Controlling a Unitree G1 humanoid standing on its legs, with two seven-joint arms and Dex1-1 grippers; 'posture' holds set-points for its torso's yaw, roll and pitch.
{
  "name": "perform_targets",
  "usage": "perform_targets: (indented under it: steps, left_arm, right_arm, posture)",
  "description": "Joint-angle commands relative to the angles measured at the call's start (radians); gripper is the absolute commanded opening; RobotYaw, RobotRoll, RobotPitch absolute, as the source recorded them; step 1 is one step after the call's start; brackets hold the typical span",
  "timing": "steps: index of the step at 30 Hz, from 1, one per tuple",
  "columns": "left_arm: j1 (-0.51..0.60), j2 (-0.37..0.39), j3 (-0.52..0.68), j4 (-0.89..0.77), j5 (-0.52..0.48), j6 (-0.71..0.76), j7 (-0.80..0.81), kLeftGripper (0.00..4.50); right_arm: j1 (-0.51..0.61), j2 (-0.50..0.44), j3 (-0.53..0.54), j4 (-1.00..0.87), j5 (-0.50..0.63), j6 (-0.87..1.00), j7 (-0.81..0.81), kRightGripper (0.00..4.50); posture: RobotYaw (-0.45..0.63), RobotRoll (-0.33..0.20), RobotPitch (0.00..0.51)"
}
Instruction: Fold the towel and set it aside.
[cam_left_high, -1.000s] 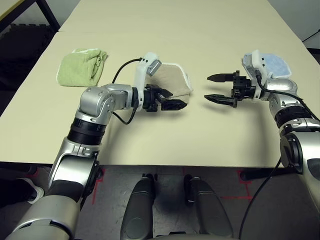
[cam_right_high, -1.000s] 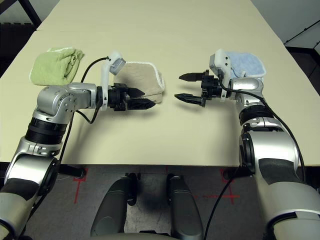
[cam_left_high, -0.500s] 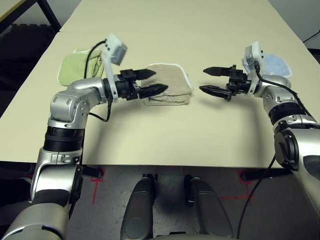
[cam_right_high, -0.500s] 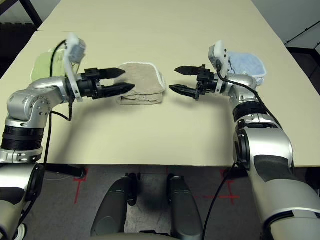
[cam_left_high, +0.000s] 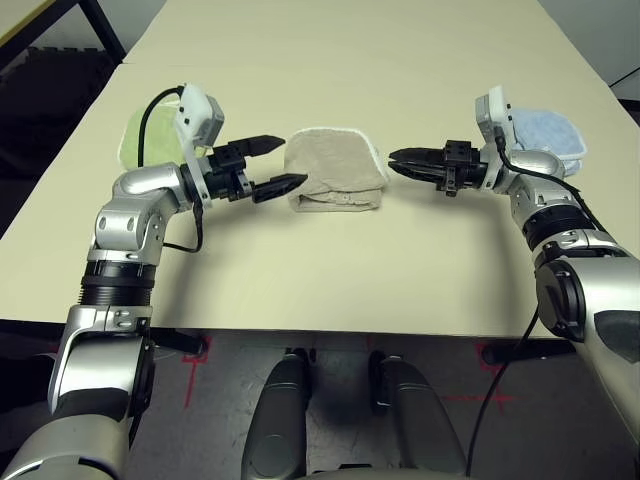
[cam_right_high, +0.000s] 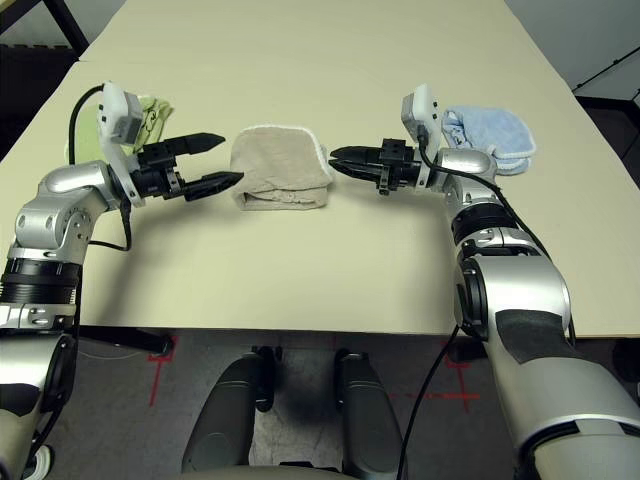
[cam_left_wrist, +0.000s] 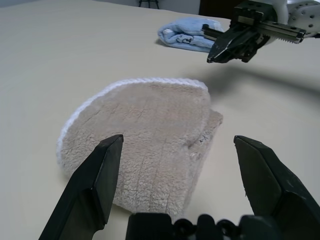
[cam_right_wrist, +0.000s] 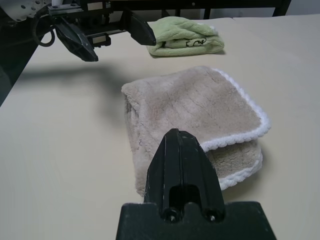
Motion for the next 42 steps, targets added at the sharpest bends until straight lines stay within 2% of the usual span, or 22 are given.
perform_targets:
  steps: [1, 7, 9, 12, 20, 25, 29, 33, 42]
  left_arm:
    - [0.003, 0.004, -0.016, 0.032, 0.021, -0.049, -0.047, 4.50]
    - [-0.009, -0.004, -0.022, 0.072, 0.032, -0.083, -0.094, 4.50]
    - [-0.012, -0.007, -0.018, 0.094, 0.029, -0.097, -0.111, 4.13]
    - [-0.019, -0.004, -0.017, 0.138, 0.047, -0.123, -0.116, 3.20]
    - [-0.080, -0.057, -0.010, 0.217, 0.090, -0.172, -0.016, 0.09]
    - [-0.127, -0.101, -0.004, 0.250, 0.094, -0.167, 0.024, 0.04]
    - [-0.175, -0.134, -0.025, 0.311, 0.130, -0.181, 0.055, 0.04]
    - [-0.215, -0.169, -0.044, 0.379, 0.167, -0.170, 0.087, 0.04]
    - [-0.187, -0.165, -0.090, 0.400, 0.212, -0.181, 0.018, 0.04]
  right_arm:
    - [0.014, -0.003, 0.007, -0.014, -0.007, -0.012, 0.019, 0.05]
    - [0.013, -0.006, 0.005, -0.018, -0.003, -0.010, 0.022, 0.05]
    - [0.008, -0.003, 0.000, -0.020, 0.001, -0.005, 0.009, 0.00]
    - [0.000, 0.009, -0.002, -0.022, 0.002, -0.007, -0.021, 0.00]
    - [-0.016, 0.062, 0.019, -0.011, -0.031, 0.001, -0.151, 0.00]
    - [-0.033, 0.087, 0.023, -0.006, -0.045, 0.028, -0.221, 0.00]
    - [-0.039, 0.098, 0.044, 0.000, -0.083, 0.061, -0.314, 0.00]
    - [-0.034, 0.118, 0.064, -0.009, -0.098, 0.085, -0.337, 0.00]
    - [-0.004, 0.143, 0.068, -0.041, -0.093, 0.095, -0.307, 0.00]
  posture:
    - [0.08, 0.000, 0.146]
    - [0.05, 0.000, 0.146]
    - [0.04, 0.000, 0.146]
    - [0.04, 0.000, 0.149]
    - [0.07, 0.000, 0.161]
    - [0.07, 0.000, 0.164]
    - [0.07, 0.000, 0.164]
    - [0.07, 0.000, 0.167]
    - [0.06, 0.000, 0.173]
